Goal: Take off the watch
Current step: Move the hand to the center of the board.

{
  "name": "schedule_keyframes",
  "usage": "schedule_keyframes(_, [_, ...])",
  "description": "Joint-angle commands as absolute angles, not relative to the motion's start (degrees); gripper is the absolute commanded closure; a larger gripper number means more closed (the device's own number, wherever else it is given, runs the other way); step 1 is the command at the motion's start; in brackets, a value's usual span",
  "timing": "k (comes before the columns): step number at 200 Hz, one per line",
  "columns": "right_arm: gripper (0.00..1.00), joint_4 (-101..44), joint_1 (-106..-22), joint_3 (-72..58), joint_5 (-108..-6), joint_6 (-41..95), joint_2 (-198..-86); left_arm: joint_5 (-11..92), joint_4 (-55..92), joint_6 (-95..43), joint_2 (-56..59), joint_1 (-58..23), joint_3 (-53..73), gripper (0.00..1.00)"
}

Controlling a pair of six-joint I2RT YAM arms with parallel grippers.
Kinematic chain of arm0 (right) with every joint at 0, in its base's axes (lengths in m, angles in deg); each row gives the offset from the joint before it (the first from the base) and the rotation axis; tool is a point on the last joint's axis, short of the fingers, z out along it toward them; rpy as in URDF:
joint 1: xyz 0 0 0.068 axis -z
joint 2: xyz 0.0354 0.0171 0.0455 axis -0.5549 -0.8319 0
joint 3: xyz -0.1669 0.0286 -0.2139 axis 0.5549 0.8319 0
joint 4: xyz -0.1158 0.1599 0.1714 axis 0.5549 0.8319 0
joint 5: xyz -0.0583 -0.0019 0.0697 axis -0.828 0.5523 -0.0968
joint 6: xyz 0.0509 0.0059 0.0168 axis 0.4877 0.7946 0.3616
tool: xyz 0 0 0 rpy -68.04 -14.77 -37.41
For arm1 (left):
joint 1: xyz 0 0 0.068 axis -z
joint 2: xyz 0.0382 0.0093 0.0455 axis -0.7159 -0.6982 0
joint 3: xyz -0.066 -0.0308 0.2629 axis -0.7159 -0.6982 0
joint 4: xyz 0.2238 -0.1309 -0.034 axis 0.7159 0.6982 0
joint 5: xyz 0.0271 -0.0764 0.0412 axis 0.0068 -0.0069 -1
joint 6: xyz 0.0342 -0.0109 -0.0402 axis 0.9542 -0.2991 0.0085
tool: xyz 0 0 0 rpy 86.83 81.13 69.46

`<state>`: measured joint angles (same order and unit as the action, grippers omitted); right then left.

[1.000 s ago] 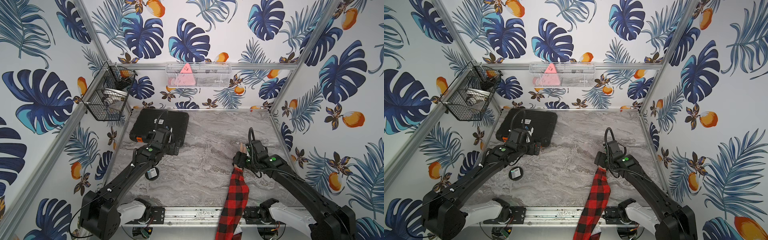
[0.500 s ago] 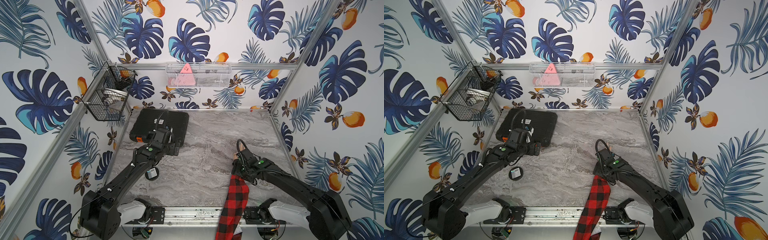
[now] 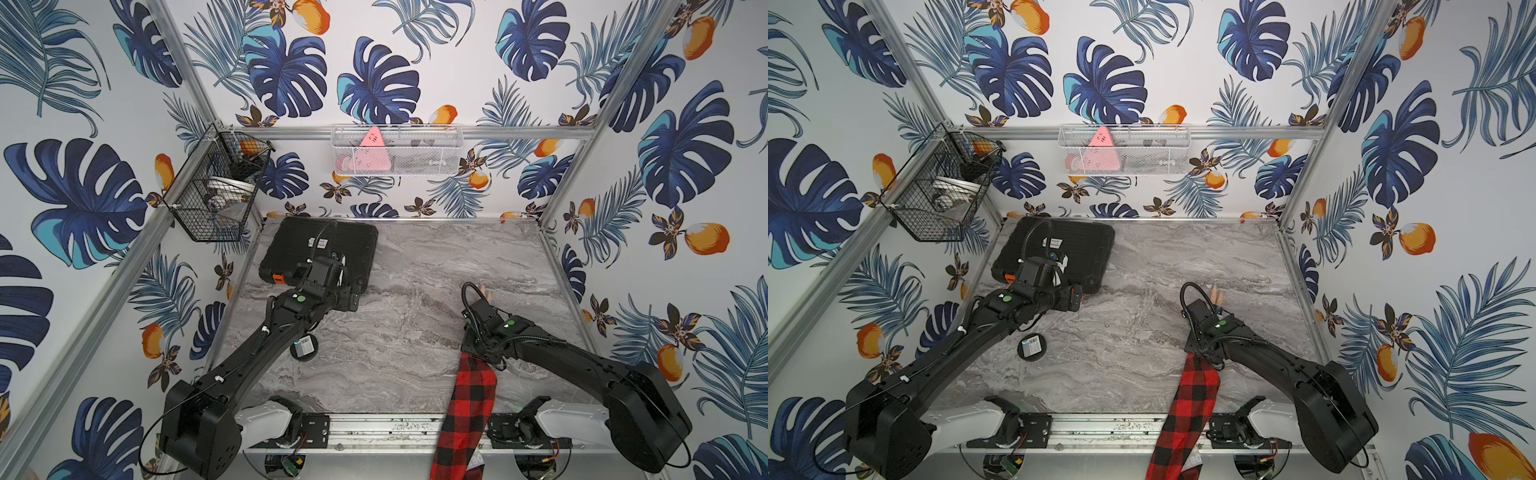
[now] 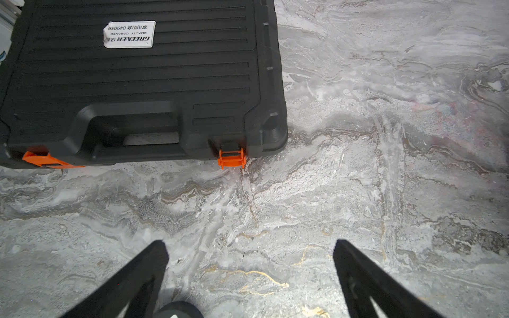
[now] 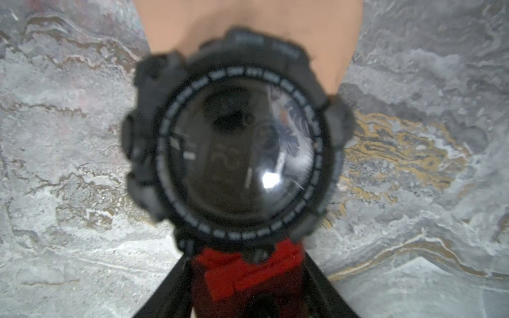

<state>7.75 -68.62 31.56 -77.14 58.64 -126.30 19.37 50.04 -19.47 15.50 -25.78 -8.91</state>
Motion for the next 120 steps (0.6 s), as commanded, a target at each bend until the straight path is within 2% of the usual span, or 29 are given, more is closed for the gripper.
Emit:
schedule_keyframes(1, [0.48,7.2,-70.8,29.9,-78.7,60.4,-127.7,19.6,50.3,-20.1,15.8,-25.8,-8.7,0.01])
schedule_keyframes(28, [0.52,6.1,-75.6,27.7,-79.7,63.1,-130.3,19.6,50.3,-20.1,16.1,-25.8,-8.9,0.01])
schedule_keyframes(120, [0.53,1.3,-93.7,15.1,-82.1,71.6,-146.7,20.9,49.9,-20.5,15.4,-25.8,-9.0,0.01])
